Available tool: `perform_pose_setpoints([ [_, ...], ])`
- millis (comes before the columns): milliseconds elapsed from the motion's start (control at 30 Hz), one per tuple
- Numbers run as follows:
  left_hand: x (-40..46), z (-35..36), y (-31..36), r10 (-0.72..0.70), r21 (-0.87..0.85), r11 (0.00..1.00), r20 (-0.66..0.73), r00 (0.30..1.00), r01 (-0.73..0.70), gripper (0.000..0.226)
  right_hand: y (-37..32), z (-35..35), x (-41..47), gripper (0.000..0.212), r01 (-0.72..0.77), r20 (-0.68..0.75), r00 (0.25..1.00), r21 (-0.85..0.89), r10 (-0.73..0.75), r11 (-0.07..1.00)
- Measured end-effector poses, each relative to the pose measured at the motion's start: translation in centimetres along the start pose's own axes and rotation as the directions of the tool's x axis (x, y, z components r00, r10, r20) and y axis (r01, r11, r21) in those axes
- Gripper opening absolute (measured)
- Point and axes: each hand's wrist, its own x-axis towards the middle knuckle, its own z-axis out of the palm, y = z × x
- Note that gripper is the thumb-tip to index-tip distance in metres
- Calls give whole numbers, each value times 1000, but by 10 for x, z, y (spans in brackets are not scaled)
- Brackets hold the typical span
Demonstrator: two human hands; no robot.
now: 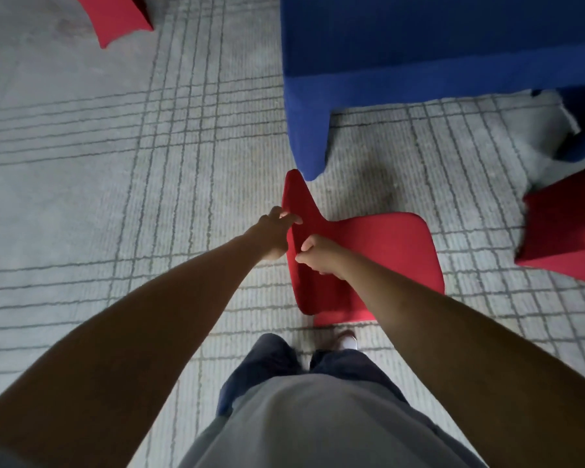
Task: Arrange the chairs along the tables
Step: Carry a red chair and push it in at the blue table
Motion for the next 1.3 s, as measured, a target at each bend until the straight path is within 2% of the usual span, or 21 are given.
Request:
perform_pose_setpoints([
  [100, 18, -5, -9, 138, 257, 955, 59, 989, -149, 72, 0, 2, 14, 33, -17, 1, 1000, -62, 17, 998],
  [167, 37, -9, -19, 274, 426, 855, 111, 955, -295, 69, -2, 3, 22, 41, -32, 16, 999, -111, 34, 993],
  [267, 70, -13, -32, 431, 538, 704, 196, 881, -464, 64, -5, 5, 33, 49, -68, 35, 997, -146, 74, 987],
  [433, 120, -29, -38, 559, 547, 540, 335, 758, -640, 57, -15, 7, 56, 52, -189, 24, 980, -179, 196, 966],
  [500, 134, -38, -43, 619, 526, 461, 387, 684, -715, 51, -19, 10, 62, 54, -263, -10, 964, -154, 264, 953],
  [633, 152, -42, -47, 704, 467, 355, 436, 561, -809, 43, -26, 26, 71, 70, -392, -106, 919, -120, 380, 912],
  [700, 159, -42, -44, 681, 472, 312, 493, 541, -824, 45, -30, 38, 75, 72, -430, -188, 895, -116, 405, 895],
  [833, 175, -43, -37, 671, 479, 257, 537, 512, -839, 53, -38, 45, 80, 57, -462, -371, 847, -157, 381, 873],
  [967, 189, -46, -21, 700, 438, 251, 534, 474, -863, 55, -35, 32, 71, 48, -496, -448, 790, -65, 419, 866],
  [1067, 201, -48, 12, 776, 454, 199, 468, 422, -869, 60, -23, 10, 60, 44, -544, -548, 685, 55, 480, 838],
  [1167, 212, -54, 65, 828, 365, 239, 407, 385, -900, 61, -1, -19, 50, 31, -527, -687, 486, 263, 540, 808],
  [1233, 221, -60, 106, 834, 305, 285, 388, 391, -909, 60, 19, -43, 43, 25, -483, -736, 354, 384, 577, 786],
  [1300, 233, -66, 142, 841, 260, 302, 379, 385, -917, 60, 39, -68, 34, 24, -450, -760, 257, 453, 597, 770],
])
